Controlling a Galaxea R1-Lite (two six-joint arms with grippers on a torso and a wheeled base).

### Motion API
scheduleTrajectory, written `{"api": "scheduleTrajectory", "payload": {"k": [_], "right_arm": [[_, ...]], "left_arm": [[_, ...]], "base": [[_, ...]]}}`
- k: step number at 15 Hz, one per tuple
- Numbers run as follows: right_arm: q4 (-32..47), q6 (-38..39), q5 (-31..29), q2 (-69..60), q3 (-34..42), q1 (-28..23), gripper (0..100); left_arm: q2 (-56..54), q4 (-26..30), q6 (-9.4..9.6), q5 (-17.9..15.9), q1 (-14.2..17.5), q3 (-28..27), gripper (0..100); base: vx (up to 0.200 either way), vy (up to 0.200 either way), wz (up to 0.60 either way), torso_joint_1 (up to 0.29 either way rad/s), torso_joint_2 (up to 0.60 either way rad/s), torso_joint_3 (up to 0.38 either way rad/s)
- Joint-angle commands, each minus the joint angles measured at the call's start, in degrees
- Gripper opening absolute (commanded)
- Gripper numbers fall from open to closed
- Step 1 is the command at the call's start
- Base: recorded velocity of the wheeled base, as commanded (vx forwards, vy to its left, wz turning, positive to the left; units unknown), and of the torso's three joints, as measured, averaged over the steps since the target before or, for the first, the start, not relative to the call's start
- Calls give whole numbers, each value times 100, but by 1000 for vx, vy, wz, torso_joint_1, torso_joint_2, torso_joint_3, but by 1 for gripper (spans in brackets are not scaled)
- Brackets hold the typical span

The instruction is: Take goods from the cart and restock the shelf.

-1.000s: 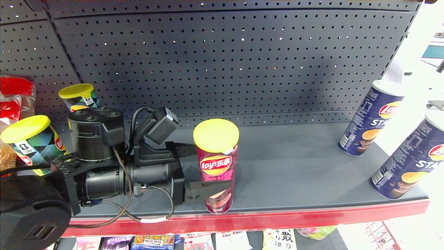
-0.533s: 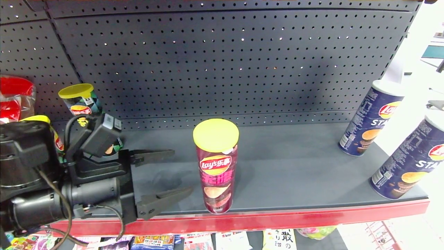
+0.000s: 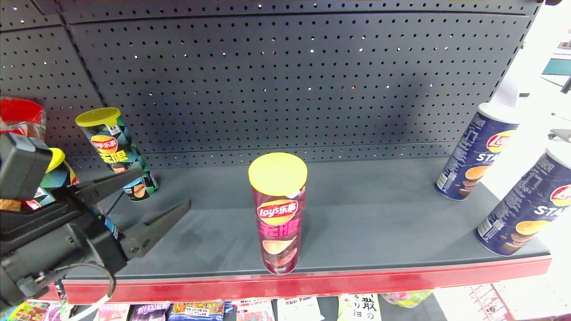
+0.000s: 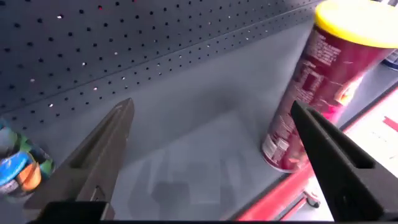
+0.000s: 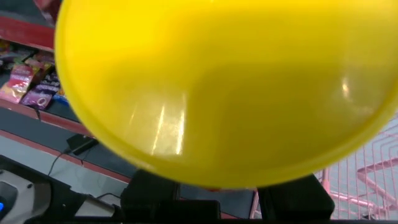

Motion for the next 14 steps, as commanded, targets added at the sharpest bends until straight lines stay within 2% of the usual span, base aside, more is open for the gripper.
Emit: {"api": "scheduleTrajectory", "payload": {"k": [1, 2, 7, 10, 14], "right_arm": [[-10, -80, 384, 1869, -1380, 203, 0], [-36, -265, 401, 2397, -1723, 353, 0], [-1020, -370, 392, 4796, -2857, 1117, 0], [-1073, -397, 419, 6000, -3524, 1302, 0], [-1064, -379, 419, 7257, -4764, 1583, 0]], "left_arm": [[-858, 619, -7, 76, -491, 84, 100], [-1201, 1085, 2, 84, -641, 84, 100], [-3099, 3616, 46, 84, -641, 67, 100], [-3671, 4275, 81, 93, -606, 49, 100], [-3750, 4337, 81, 102, -606, 93, 100]], "base": [[0, 0, 0, 0, 0, 0], [0, 0, 0, 0, 0, 0], [0, 0, 0, 0, 0, 0], [0, 0, 0, 0, 0, 0], [0, 0, 0, 0, 0, 0]]}}
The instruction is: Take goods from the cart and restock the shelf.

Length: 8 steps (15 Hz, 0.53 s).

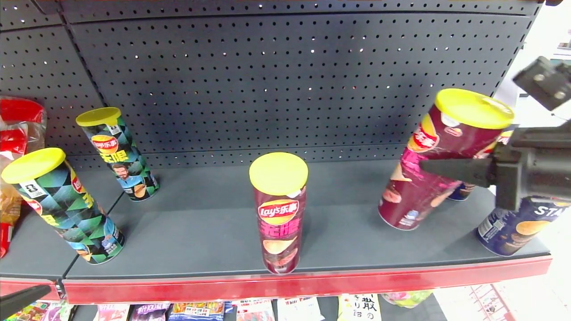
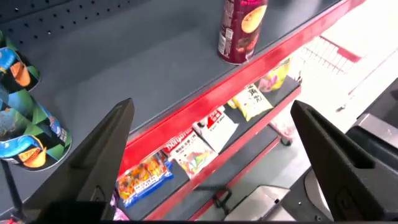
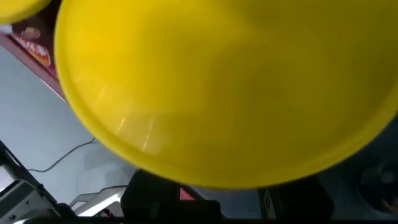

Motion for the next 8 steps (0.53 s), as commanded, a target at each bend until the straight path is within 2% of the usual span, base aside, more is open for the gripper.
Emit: {"api": "scheduleTrajectory", "payload": {"k": [1, 3, 8], "right_arm": [[-21, -1, 2, 999, -650, 195, 0], [-21, 16, 11, 1781, -1450, 380, 0], [-21, 16, -16, 2651, -2136, 766, 0]], "left_arm": [[-122, -7, 2, 1, 4, 5, 100], [-245, 116, 2, 1, 4, 40, 100], [-693, 582, 2, 62, 4, 84, 100]], "base": [[0, 0, 0, 0, 0, 0], [0, 0, 0, 0, 0, 0], [0, 0, 0, 0, 0, 0]]}}
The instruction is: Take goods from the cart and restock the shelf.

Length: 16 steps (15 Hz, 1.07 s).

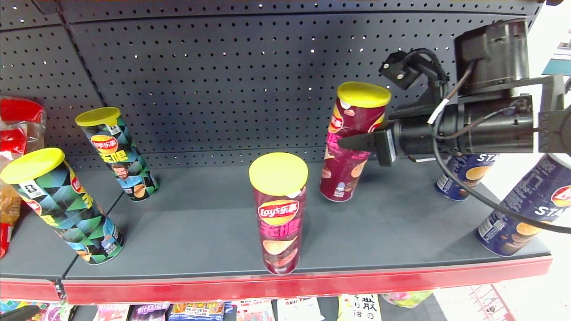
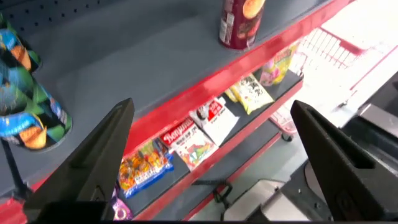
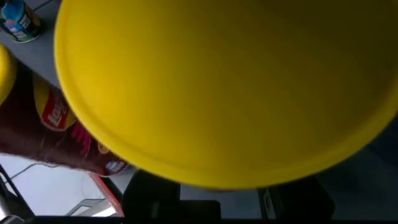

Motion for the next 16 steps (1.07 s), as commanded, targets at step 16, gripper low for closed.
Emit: {"api": "scheduleTrajectory", "payload": {"k": [16], "right_arm": [[1, 27, -42, 1692, -1368, 451, 0]], "left_arm": [[-247, 94, -9, 161, 8, 99, 100]], "base": [[0, 0, 0, 0, 0, 0]]}}
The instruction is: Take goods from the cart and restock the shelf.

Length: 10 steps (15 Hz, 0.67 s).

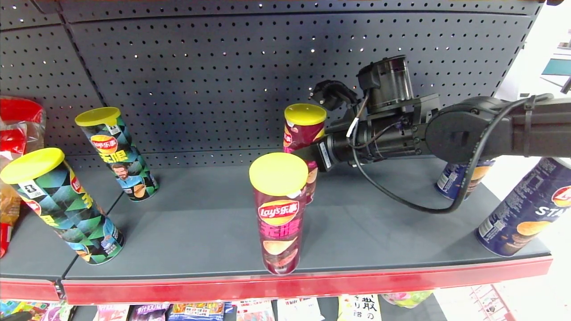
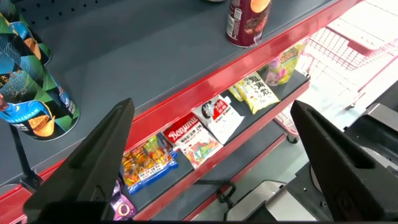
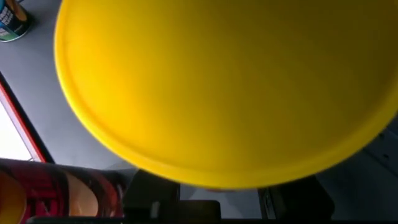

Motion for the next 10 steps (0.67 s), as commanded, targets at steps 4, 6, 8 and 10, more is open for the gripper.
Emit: {"api": "scheduleTrajectory", "payload": {"k": [4, 6, 8, 10], "right_arm": [[4, 10, 4, 257, -306, 62, 0], [4, 10, 4, 301, -350, 71, 0], [4, 19, 4, 310, -342, 71, 0], [4, 19, 4, 327, -324, 71, 0]], "left_arm": [[19, 4, -22, 1, -1, 22, 100], [19, 4, -22, 1, -1, 22, 100], [19, -5, -22, 1, -1, 75, 100], [10, -14, -22, 1, -1, 92, 100]], "base": [[0, 0, 0, 0, 0, 0], [0, 0, 0, 0, 0, 0], [0, 0, 0, 0, 0, 0], [0, 0, 0, 0, 0, 0]]}}
